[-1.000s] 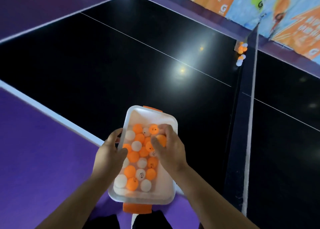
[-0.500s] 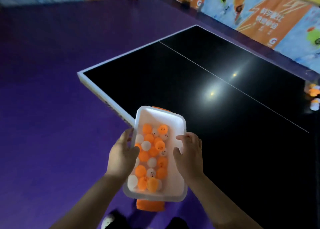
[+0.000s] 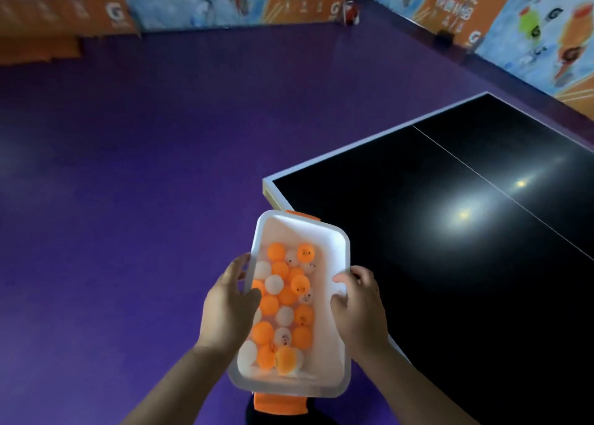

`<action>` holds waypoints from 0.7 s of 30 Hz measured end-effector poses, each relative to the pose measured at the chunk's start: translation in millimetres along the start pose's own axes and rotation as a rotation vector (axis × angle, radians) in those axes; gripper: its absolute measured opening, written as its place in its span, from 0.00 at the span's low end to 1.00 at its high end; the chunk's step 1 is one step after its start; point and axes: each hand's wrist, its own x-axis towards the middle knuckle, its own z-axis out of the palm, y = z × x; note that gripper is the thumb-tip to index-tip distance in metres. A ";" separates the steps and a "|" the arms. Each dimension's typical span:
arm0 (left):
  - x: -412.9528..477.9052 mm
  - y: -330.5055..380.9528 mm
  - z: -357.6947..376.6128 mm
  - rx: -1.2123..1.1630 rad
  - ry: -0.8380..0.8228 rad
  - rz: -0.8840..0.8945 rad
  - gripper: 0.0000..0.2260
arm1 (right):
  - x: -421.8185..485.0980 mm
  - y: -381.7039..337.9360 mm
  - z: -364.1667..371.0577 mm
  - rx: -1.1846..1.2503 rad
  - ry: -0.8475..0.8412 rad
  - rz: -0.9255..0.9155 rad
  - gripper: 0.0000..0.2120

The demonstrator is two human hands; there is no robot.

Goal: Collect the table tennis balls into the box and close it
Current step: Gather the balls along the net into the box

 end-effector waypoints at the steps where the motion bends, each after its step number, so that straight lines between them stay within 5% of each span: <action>1: 15.5 2.0 -5.7 0.000 0.021 -0.006 0.22 | 18.1 -7.2 8.0 0.012 -0.014 -0.014 0.13; 21: 351.5 75.9 -105.3 0.002 0.265 -0.010 0.23 | 376.2 -168.0 101.5 0.056 -0.081 -0.197 0.11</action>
